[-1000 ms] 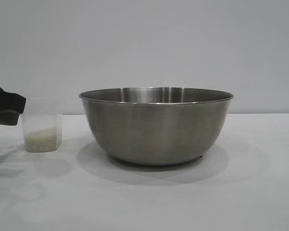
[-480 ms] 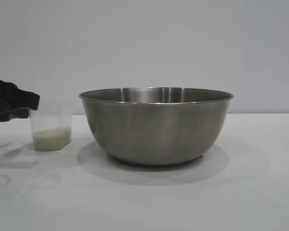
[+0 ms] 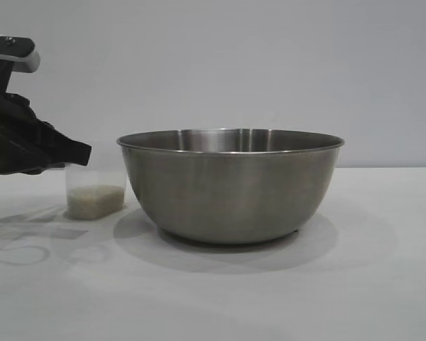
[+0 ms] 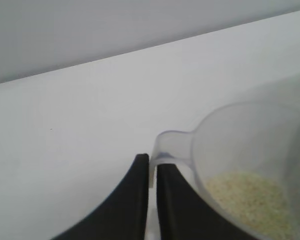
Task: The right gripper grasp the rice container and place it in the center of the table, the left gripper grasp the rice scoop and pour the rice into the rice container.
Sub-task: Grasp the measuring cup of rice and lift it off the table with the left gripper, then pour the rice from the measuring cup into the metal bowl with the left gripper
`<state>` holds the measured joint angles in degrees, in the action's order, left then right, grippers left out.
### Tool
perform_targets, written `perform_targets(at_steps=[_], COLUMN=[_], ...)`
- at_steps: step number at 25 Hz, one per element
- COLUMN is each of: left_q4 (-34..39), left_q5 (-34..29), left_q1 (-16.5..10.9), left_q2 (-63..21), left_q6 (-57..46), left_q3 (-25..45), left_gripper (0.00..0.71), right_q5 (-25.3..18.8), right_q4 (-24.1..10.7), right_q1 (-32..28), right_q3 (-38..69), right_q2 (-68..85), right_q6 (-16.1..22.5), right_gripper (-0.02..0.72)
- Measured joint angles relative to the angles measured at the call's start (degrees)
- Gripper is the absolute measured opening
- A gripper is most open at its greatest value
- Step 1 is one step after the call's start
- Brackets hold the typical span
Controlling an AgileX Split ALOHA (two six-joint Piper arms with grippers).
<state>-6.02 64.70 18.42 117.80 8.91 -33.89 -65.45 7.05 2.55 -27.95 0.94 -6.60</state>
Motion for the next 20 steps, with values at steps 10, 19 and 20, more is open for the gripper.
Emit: perform_targets(at_steps=[10, 19, 20], left_q4=[4.2, 22.8, 23.8], left_q5=[0.0, 0.1, 0.1], left_q1=[0.0, 0.0, 0.0], left_q2=[-12.7, -14.5, -14.5], left_q6=[12.9, 23.6, 24.8], left_q3=[-2.5, -9.2, -9.3], left_gripper=[0.000, 0.000, 0.000], right_q5=[0.0, 0.0, 0.0], right_q4=[0.0, 0.0, 0.0], right_q1=[0.0, 0.0, 0.0], right_q3=[0.0, 0.0, 0.0], right_q2=[0.0, 0.0, 0.0], right_q6=[0.0, 0.0, 0.0], right_gripper=[0.526, 0.526, 0.526])
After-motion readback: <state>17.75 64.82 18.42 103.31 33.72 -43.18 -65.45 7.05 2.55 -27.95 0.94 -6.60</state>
